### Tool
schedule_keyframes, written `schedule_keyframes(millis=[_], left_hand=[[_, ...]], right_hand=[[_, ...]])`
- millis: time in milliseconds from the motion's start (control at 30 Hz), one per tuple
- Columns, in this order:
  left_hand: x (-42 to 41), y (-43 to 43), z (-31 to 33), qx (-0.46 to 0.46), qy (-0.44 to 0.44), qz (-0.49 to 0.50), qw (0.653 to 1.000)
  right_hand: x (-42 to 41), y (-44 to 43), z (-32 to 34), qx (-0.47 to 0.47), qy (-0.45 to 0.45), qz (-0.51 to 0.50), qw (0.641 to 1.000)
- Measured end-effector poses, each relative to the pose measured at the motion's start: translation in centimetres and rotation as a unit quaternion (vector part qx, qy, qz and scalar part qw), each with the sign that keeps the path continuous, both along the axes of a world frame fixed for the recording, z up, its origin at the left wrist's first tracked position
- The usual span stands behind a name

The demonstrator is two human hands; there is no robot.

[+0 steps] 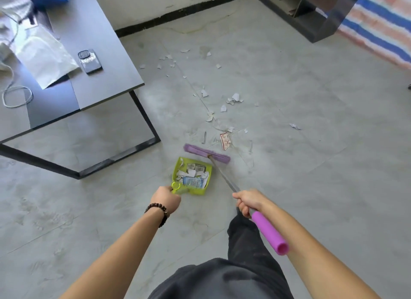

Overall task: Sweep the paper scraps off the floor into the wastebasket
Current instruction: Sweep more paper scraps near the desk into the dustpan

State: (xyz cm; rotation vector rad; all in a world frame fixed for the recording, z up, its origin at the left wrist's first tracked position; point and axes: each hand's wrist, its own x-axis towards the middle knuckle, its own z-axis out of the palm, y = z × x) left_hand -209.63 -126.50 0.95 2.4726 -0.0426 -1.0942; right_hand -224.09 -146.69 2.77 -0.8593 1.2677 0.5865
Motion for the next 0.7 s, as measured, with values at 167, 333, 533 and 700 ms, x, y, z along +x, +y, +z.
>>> schedule_keyframes(millis=[167,333,533,700], left_hand=[[3.4,-8.5,-0.1,0.014,-0.026,0.048,0.998],[6.3,-16.6,0.2,0.036,-0.036,0.053,0.997],[9.3,-20.0,0.5,0.066,-0.041,0.042,0.996],[13.1,-19.8,0.2,0.070,-0.036,0.029,0.996]], right_hand=[[3.3,-9.0,-1.2,-0.125,-0.050,0.084,0.987],[6.9,-16.9,-2.2,-0.180,-0.066,0.163,0.968],[14.0,-23.2,-2.8,-0.220,-0.066,0.237,0.944],[20.6,-25.8,-3.7,-0.263,-0.061,0.298,0.916]])
